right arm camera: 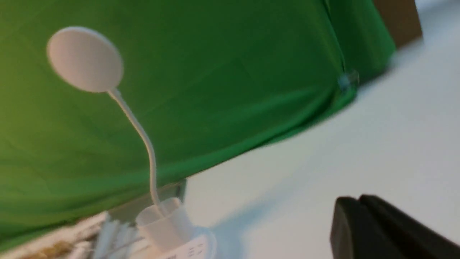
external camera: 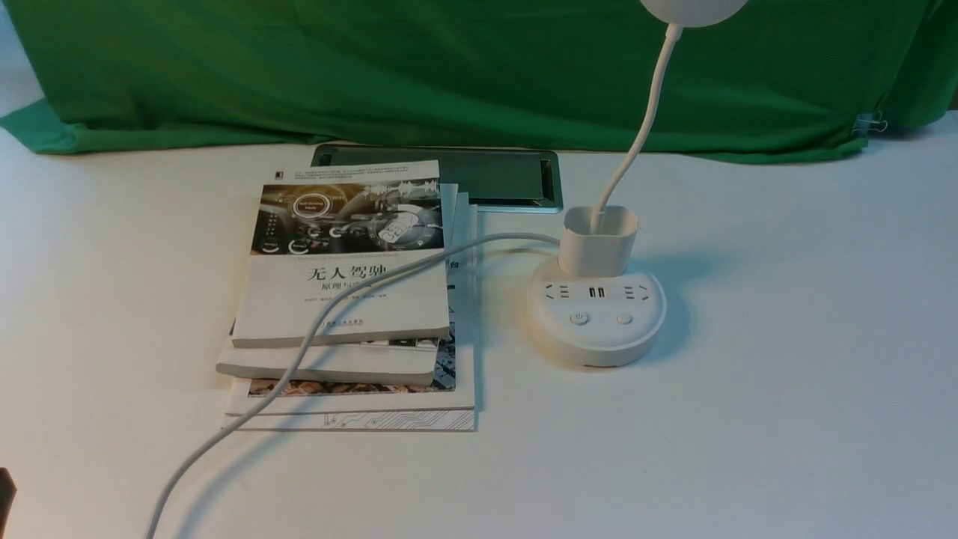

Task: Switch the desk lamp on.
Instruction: Use the right arm to press the button switch on the lamp holder

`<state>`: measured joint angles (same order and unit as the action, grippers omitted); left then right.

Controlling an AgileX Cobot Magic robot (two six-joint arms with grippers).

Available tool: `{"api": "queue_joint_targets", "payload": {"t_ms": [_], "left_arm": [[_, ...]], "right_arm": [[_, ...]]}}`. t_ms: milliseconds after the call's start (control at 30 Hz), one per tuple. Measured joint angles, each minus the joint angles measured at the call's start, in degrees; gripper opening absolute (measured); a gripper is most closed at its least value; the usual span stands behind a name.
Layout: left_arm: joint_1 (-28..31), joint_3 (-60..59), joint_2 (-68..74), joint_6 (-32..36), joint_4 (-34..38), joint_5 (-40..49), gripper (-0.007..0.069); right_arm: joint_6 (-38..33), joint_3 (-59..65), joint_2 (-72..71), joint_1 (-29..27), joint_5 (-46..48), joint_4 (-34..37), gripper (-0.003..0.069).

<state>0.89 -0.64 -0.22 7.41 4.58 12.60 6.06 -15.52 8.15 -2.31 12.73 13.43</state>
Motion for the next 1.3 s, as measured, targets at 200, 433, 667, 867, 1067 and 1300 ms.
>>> {"api": "queue_joint_targets", "payload": {"t_ms": [200, 433, 667, 867, 1067, 1300], "left_arm": [[0.00, 0.00, 0.00, 0.00, 0.00, 0.00, 0.0021], [0.00, 0.00, 0.00, 0.00, 0.00, 0.00, 0.0021], [0.00, 0.00, 0.00, 0.00, 0.00, 0.05, 0.0021], [0.00, 0.00, 0.00, 0.00, 0.00, 0.05, 0.0021], [0.00, 0.00, 0.00, 0.00, 0.00, 0.05, 0.0021], [0.00, 0.00, 0.00, 0.00, 0.00, 0.05, 0.0021]], "right_arm": [[-25.57, -25.61, 22.04, 1.99, 16.65, 0.05, 0.0028], [-31.83, -44.61, 42.32, 16.16, 36.54, -0.61, 0.0028], [-31.12, -55.28, 58.73, 29.24, 42.95, -8.07, 0.0028], [-29.99, -60.26, 70.80, 29.81, 43.38, -11.43, 0.0028], [-29.94, -63.60, 81.88, 29.86, 41.27, -11.58, 0.0028], [-29.29, -63.92, 90.84, 29.86, 33.71, -11.88, 0.0028]]}}
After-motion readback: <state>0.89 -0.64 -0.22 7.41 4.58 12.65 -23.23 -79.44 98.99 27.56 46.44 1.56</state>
